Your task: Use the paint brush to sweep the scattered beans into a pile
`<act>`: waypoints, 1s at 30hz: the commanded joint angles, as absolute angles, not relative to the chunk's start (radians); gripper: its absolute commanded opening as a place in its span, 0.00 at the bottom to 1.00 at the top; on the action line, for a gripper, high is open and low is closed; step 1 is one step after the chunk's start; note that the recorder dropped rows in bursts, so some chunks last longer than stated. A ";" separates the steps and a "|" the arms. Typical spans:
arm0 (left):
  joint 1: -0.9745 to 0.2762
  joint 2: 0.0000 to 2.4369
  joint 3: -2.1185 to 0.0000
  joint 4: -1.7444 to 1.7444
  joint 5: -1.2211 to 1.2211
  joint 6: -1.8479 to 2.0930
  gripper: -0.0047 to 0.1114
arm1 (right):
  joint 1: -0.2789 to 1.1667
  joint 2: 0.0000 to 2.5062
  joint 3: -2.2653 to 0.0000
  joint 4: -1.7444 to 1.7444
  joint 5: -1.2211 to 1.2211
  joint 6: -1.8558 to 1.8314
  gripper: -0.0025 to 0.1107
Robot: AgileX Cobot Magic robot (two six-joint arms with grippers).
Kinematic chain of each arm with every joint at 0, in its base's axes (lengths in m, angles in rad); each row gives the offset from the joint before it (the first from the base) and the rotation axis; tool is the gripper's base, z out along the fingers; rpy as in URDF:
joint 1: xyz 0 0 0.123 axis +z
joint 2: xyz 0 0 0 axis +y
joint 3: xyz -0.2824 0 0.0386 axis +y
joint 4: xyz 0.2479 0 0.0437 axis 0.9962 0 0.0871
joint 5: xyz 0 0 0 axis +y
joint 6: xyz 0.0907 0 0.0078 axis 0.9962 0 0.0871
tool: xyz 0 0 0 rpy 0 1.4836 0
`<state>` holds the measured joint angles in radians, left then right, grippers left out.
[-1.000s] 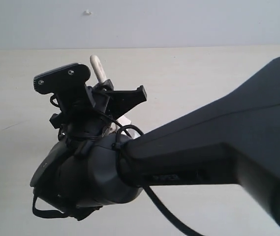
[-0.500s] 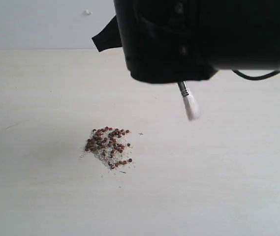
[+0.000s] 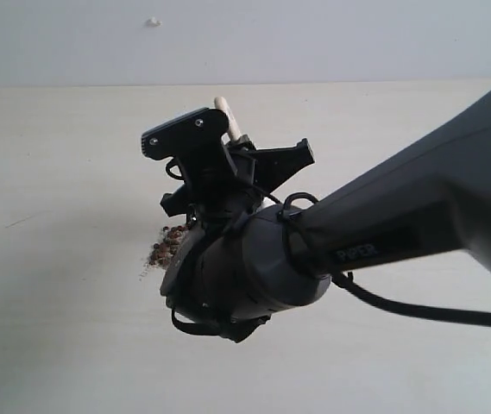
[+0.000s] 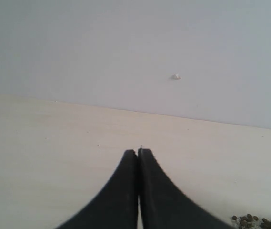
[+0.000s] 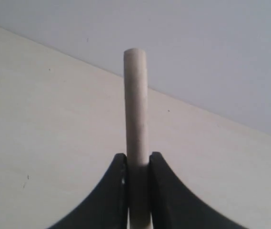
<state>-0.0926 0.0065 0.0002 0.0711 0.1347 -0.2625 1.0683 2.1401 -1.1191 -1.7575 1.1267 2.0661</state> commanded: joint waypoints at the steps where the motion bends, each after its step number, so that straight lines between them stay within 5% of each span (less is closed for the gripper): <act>1: -0.090 0.000 0.000 0.067 0.134 -0.262 0.04 | 1.069 2.151 -1.134 -1.744 1.058 2.123 0.02; 18: -0.090 0.000 0.000 0.067 0.134 -0.262 0.04 | 1.083 2.158 -1.243 -1.744 0.800 2.123 0.02; 30: -0.090 0.000 0.000 0.067 0.134 -0.262 0.04 | 1.195 2.154 -1.264 -1.744 1.135 1.991 0.02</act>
